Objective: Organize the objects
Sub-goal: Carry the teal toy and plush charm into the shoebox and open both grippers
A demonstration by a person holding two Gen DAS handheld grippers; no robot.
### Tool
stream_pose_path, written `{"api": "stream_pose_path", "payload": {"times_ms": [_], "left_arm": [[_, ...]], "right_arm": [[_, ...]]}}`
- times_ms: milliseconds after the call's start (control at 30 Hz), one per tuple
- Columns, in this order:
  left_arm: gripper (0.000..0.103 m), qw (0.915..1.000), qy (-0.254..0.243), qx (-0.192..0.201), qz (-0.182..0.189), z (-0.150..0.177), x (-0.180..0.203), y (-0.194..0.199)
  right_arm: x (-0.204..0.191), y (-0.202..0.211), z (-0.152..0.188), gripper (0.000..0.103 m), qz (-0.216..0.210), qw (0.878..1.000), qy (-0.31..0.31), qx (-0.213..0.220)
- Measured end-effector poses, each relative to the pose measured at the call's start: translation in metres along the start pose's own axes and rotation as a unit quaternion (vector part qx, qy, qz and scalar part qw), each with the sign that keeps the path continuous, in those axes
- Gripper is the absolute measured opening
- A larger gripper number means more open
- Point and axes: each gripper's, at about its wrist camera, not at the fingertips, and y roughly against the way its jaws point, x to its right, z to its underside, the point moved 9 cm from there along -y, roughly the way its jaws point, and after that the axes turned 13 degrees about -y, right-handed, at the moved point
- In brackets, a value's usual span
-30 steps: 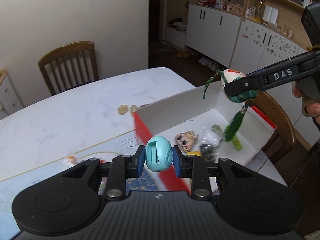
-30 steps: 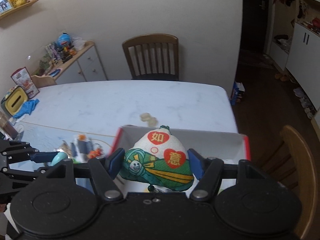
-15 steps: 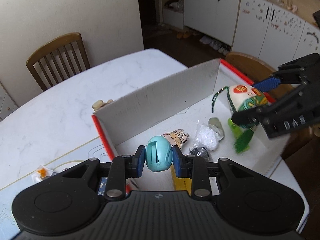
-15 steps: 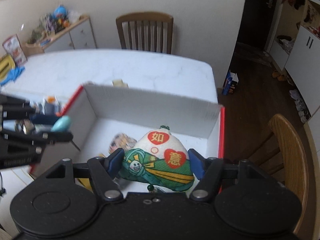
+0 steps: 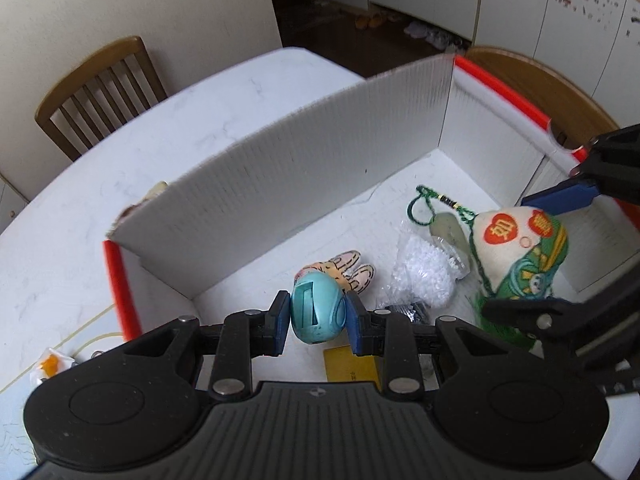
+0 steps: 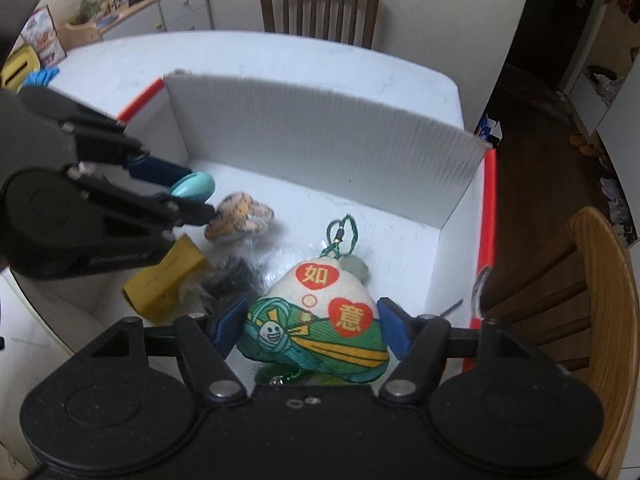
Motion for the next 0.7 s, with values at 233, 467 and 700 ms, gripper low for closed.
{"api": "stream_pose_path", "payload": {"times_ms": [233,467,700], "left_arm": [[0.028,0.9997,0.0,-0.026,0.001,0.0,0.002,-0.013],[0.028,0.9991,0.004,-0.042,0.004,0.001,0.004,-0.019],[0.029,0.999,-0.005,-0.045,-0.005,0.001,0.005,-0.018]], "right_arm": [[-0.006,0.0,0.004,0.071,-0.006,1.0,0.023,0.0],[-0.009,-0.008,0.009,0.072,-0.008,0.999,0.031,-0.013],[-0.009,-0.008,0.011,0.076,-0.014,0.999,0.031,-0.017]]}}
